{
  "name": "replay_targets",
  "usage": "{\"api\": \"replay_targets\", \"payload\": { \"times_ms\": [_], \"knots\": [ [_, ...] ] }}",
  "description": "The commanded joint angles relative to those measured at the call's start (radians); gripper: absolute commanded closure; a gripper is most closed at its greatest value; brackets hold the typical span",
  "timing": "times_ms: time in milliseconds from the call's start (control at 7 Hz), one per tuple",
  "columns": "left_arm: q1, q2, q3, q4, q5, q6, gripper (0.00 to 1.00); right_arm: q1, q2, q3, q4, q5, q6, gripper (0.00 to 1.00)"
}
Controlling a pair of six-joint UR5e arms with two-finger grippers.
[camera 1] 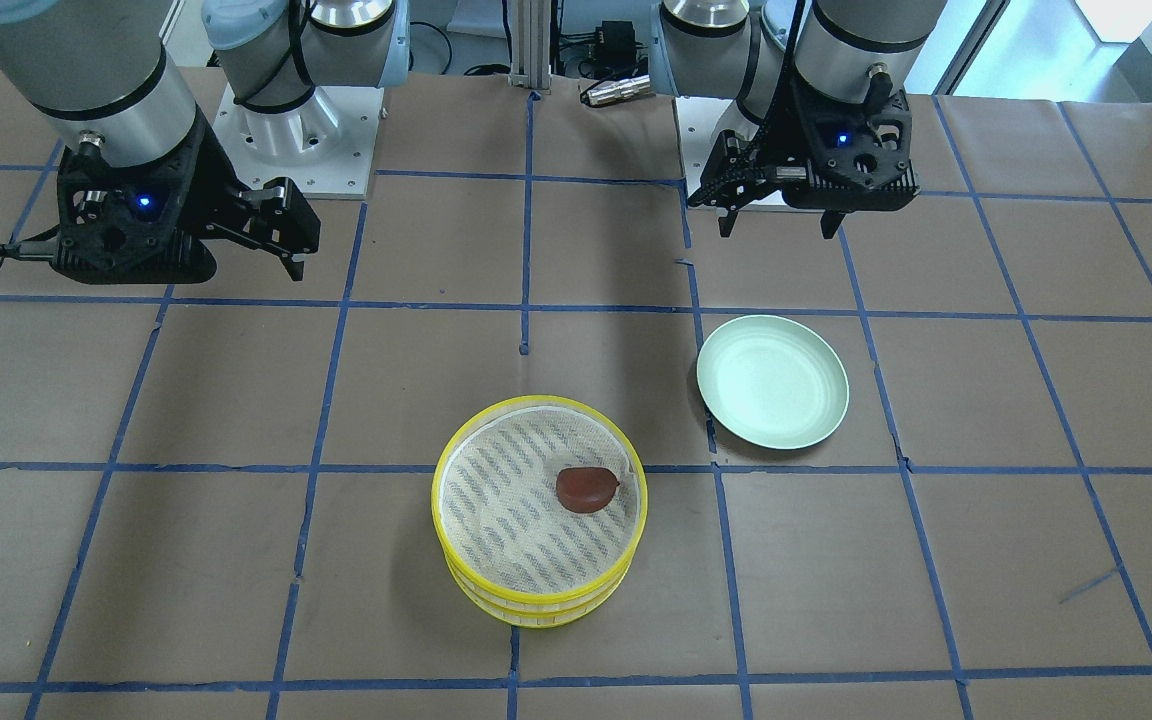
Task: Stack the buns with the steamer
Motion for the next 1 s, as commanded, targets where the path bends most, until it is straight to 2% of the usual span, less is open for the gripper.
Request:
{"api": "replay_targets", "payload": {
  "times_ms": [0, 857],
  "knots": [
    [-0.01, 0.002, 0.001, -0.018, -0.005, -0.014, 0.0, 0.0, 0.001, 0.009, 0.0, 0.0, -0.001, 0.0],
    [-0.002, 0.001, 0.004, -0.02, -0.006, 0.008, 0.0, -0.003, -0.001, 0.046, -0.01, -0.002, -0.003, 0.0]
  ]
}}
